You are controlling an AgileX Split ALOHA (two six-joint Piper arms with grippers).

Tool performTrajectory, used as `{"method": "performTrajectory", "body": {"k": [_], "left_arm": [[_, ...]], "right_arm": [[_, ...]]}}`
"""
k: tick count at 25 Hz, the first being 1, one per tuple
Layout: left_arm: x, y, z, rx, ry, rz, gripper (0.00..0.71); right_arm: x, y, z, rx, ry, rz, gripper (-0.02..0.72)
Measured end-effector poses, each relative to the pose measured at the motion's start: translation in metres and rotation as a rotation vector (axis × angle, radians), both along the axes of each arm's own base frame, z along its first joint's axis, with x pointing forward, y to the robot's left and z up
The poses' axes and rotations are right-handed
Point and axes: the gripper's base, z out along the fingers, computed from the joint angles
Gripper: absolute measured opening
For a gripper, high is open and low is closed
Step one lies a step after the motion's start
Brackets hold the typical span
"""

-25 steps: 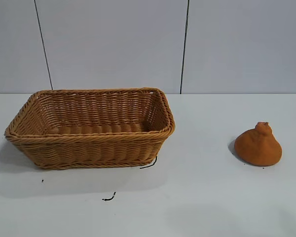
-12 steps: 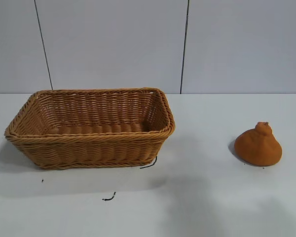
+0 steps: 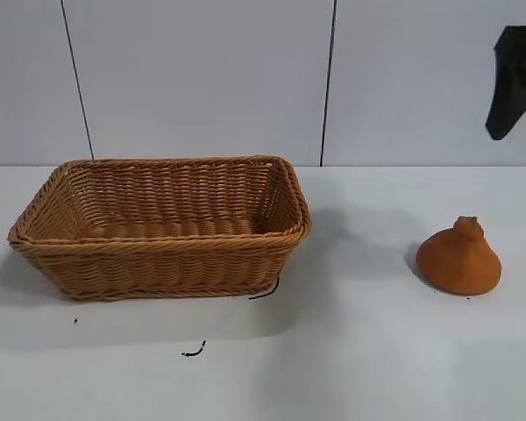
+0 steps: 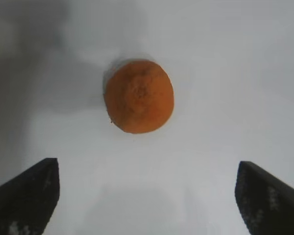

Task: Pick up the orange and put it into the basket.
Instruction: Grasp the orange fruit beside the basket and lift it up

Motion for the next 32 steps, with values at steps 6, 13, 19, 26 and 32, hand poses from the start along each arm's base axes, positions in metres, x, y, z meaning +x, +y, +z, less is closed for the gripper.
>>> {"method": "performTrajectory", "body": {"k": [6, 13, 19, 26, 32], "left_arm": [[0.0, 0.0, 0.0, 0.0, 0.0, 0.0, 0.639], [0.0, 0.0, 0.0, 0.0, 0.0, 0.0, 0.639], [0.0, 0.0, 0.0, 0.0, 0.0, 0.0, 0.639], [0.0, 0.0, 0.0, 0.0, 0.0, 0.0, 0.639], [0.0, 0.0, 0.0, 0.0, 0.0, 0.0, 0.639]], "right_arm": [[0.03, 0.002, -0.059, 0.006, 0.134, 0.004, 0.695], [0.046, 0.002, -0.118, 0.002, 0.2, 0.023, 0.695], [0.052, 0.003, -0.146, 0.008, 0.212, 0.014, 0.696], [0.053, 0.003, -0.15, 0.012, 0.215, 0.012, 0.438], [0.055, 0.003, -0.132, 0.012, 0.195, 0.018, 0.114]]}}
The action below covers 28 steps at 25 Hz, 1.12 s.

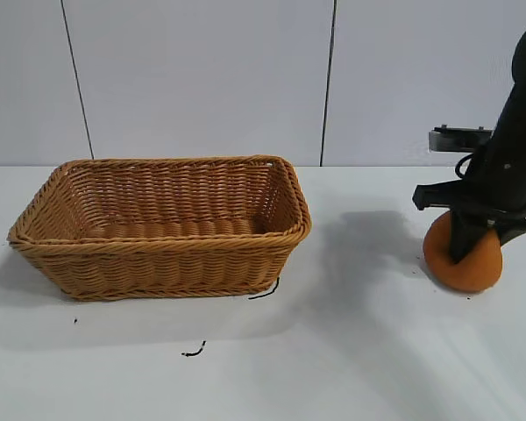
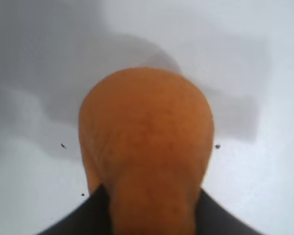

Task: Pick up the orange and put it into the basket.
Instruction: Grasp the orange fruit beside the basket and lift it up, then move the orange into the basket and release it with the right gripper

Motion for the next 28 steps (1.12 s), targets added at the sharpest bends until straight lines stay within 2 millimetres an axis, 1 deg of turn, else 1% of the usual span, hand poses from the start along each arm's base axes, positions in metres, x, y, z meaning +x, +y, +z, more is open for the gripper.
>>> {"method": "performTrajectory", "body": {"k": [2, 4, 9, 11, 14, 17, 20, 21, 24, 28], "left_arm": [[0.0, 0.0, 0.0, 0.0, 0.0, 0.0, 0.639], [0.0, 0.0, 0.0, 0.0, 0.0, 0.0, 0.639], [0.0, 0.0, 0.0, 0.0, 0.0, 0.0, 0.639], [0.0, 0.0, 0.0, 0.0, 0.0, 0.0, 0.639], [0.0, 0.0, 0.0, 0.0, 0.0, 0.0, 0.639], [0.0, 0.0, 0.0, 0.0, 0.0, 0.0, 0.639], [0.0, 0.0, 0.0, 0.0, 0.0, 0.0, 0.639], [0.0, 0.0, 0.0, 0.0, 0.0, 0.0, 0.639], [0.0, 0.0, 0.0, -0.001, 0.002, -0.001, 0.639], [0.0, 0.0, 0.0, 0.0, 0.001, 0.0, 0.639]], "right_arm": [[0.002, 0.0, 0.014, 0.0, -0.011, 0.006, 0.106], [0.007, 0.0, 0.034, -0.001, -0.051, 0.01, 0.106], [0.019, 0.001, 0.101, 0.005, -0.197, 0.017, 0.106], [0.022, 0.002, 0.121, 0.015, -0.235, 0.018, 0.106], [0.029, 0.004, 0.144, 0.042, -0.282, 0.015, 0.106], [0.033, 0.015, 0.162, 0.052, -0.334, 0.04, 0.106], [0.033, 0.041, 0.173, 0.065, -0.369, 0.095, 0.106], [0.032, 0.052, 0.175, 0.072, -0.375, 0.119, 0.106], [0.025, 0.091, 0.178, 0.094, -0.395, 0.194, 0.106], [0.01, 0.15, 0.176, 0.126, -0.418, 0.319, 0.106]]}}
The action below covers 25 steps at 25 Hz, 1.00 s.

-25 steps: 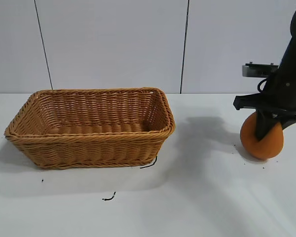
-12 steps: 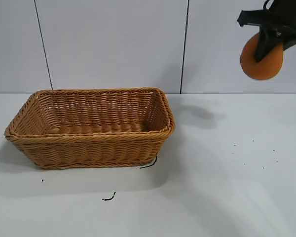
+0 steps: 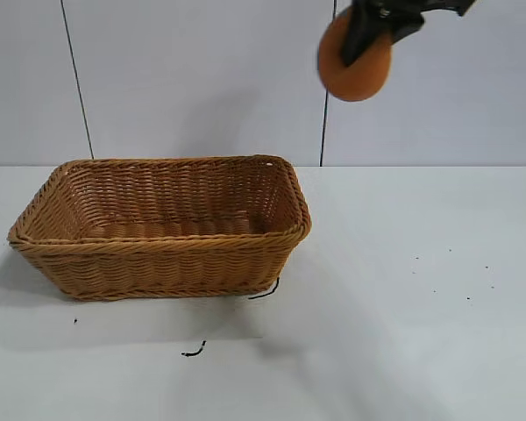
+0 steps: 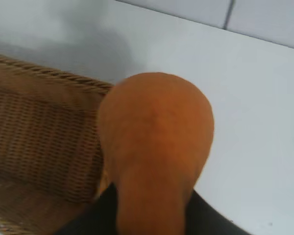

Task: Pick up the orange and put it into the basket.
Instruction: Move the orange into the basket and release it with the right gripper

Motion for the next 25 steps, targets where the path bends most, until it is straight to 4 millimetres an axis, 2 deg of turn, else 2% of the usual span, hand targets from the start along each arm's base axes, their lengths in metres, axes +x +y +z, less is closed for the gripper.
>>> {"method": "performTrajectory", "body": {"k": [4, 9, 13, 17, 18, 19, 23, 25], "left_arm": [[0.0, 0.0, 0.0, 0.0, 0.0, 0.0, 0.639], [0.0, 0.0, 0.0, 0.0, 0.0, 0.0, 0.639], [0.0, 0.0, 0.0, 0.0, 0.0, 0.0, 0.639], [0.0, 0.0, 0.0, 0.0, 0.0, 0.0, 0.639], [0.0, 0.0, 0.0, 0.0, 0.0, 0.0, 0.639], [0.0, 0.0, 0.0, 0.0, 0.0, 0.0, 0.639], [0.0, 0.0, 0.0, 0.0, 0.0, 0.0, 0.639], [0.0, 0.0, 0.0, 0.0, 0.0, 0.0, 0.639]], "right_arm": [[-0.014, 0.057, -0.015, 0.019, -0.011, 0.101, 0.106], [-0.019, 0.11, -0.065, 0.018, 0.019, 0.171, 0.106], [-0.019, 0.134, -0.112, -0.008, 0.057, 0.205, 0.106], [-0.016, 0.141, -0.146, -0.035, 0.088, 0.211, 0.128], [-0.016, 0.141, -0.152, -0.04, 0.096, 0.211, 0.162], [-0.015, 0.141, -0.155, -0.046, 0.102, 0.211, 0.225], [-0.016, 0.141, -0.153, -0.049, 0.104, 0.214, 0.577], [-0.016, 0.141, -0.146, -0.056, 0.114, 0.221, 0.649]]}}
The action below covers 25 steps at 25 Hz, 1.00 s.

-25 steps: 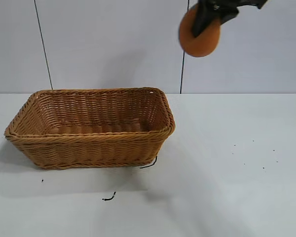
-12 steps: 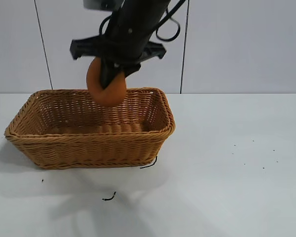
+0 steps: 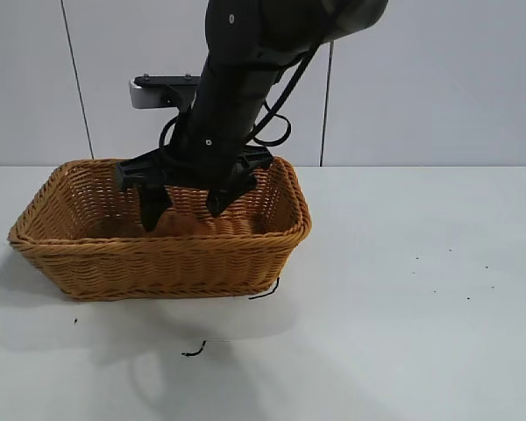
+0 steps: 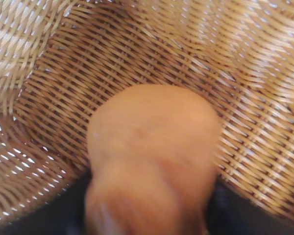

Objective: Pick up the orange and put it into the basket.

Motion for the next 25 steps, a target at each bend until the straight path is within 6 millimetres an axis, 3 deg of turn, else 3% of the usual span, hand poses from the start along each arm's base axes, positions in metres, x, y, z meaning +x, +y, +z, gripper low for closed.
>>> {"method": "performTrajectory", "body": {"k": [7, 11, 17, 25], "left_arm": [[0.0, 0.0, 0.0, 0.0, 0.0, 0.0, 0.639], [0.0, 0.0, 0.0, 0.0, 0.0, 0.0, 0.639], [0.0, 0.0, 0.0, 0.0, 0.0, 0.0, 0.639], [0.0, 0.0, 0.0, 0.0, 0.0, 0.0, 0.639]], "right_arm": [[0.01, 0.002, 0.063, -0.009, -0.041, -0.011, 0.689], [0.029, -0.017, 0.1, 0.024, -0.101, -0.075, 0.692], [0.068, -0.09, 0.108, -0.043, -0.116, -0.235, 0.694], [0.101, -0.217, 0.104, -0.126, -0.033, -0.488, 0.694]]}}
